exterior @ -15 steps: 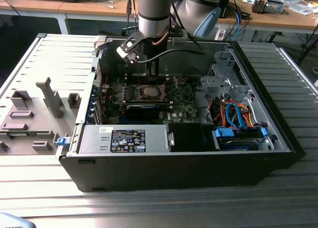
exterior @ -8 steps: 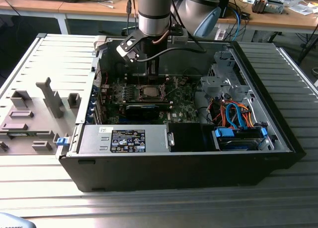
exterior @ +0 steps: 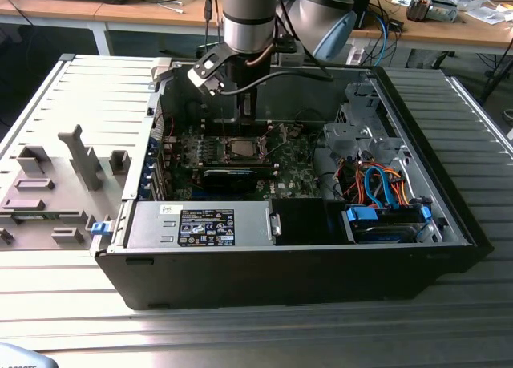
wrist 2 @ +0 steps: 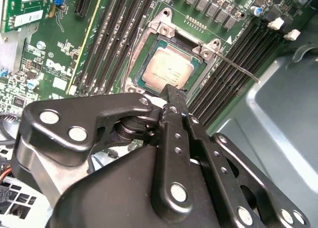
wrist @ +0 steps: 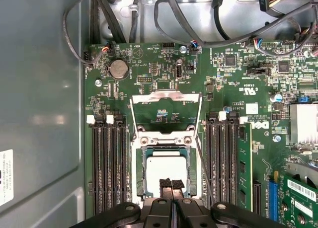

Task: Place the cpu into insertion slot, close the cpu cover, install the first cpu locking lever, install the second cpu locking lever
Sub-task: 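Place the cpu into insertion slot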

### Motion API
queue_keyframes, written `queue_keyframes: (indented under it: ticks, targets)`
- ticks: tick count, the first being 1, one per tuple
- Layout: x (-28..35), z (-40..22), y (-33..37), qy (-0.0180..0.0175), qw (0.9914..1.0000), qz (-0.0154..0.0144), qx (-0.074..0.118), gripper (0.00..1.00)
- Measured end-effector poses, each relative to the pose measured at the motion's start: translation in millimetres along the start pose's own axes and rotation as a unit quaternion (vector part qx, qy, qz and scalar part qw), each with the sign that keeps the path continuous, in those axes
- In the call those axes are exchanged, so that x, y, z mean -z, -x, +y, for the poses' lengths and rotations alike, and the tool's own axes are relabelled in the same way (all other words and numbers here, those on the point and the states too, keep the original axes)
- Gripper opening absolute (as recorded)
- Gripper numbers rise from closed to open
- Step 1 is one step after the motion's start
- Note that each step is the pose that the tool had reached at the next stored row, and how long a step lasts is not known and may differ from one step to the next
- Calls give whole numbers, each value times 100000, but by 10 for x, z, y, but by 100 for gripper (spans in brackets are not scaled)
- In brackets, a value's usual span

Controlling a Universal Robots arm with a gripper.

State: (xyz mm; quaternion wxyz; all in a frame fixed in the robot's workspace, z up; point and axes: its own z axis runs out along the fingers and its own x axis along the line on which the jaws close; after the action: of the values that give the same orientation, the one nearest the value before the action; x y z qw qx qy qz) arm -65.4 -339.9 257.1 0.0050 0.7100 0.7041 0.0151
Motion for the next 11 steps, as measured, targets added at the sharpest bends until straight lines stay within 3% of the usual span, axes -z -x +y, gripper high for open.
queue_keyframes:
  ticks: [4,11]
  targets:
    - [67,2,-1,-5,100000,-2,3,11]
    - [110,3,-1,-2,100000,10,6,11]
